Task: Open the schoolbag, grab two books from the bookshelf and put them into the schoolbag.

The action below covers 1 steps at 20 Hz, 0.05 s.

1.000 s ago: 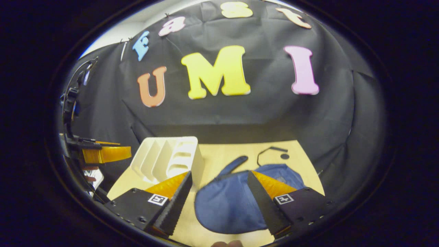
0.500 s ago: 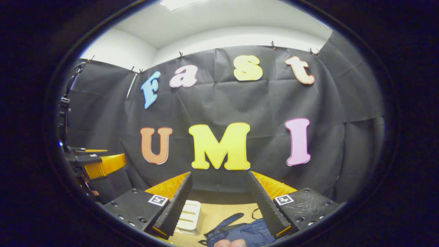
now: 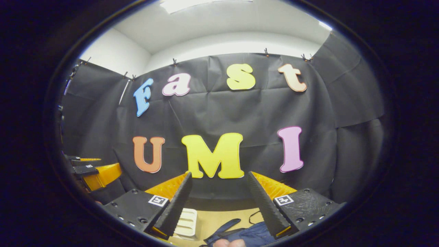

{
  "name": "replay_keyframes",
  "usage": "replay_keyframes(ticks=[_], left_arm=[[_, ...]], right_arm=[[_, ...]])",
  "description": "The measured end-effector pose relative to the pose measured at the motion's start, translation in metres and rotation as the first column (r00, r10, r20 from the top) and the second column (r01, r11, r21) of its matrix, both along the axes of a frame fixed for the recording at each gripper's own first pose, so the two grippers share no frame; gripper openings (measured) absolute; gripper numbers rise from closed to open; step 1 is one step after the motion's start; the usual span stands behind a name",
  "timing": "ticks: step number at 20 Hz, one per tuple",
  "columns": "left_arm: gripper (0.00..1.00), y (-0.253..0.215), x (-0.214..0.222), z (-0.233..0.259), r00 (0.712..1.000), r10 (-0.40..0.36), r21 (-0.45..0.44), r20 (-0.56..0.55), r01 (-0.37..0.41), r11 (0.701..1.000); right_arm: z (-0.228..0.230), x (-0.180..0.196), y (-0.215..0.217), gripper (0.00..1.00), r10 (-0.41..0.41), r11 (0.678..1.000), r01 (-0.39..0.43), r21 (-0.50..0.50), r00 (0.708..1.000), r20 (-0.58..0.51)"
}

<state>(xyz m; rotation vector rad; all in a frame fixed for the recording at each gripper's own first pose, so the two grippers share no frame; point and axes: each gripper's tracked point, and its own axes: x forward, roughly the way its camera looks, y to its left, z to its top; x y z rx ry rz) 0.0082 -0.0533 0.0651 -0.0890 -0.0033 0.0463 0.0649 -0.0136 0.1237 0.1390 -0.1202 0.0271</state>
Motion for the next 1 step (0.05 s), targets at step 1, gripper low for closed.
replay_keyframes(ticks=[1], left_arm=[[0.97,-0.0017,0.0016,-0.0030,1.000,-0.001,0.000,-0.005,0.001,1.000]], right_arm=[[-0.0012,0.0045,-0.0026,0.94,-0.005,1.000,0.005,-0.004,1.000,-0.007]])
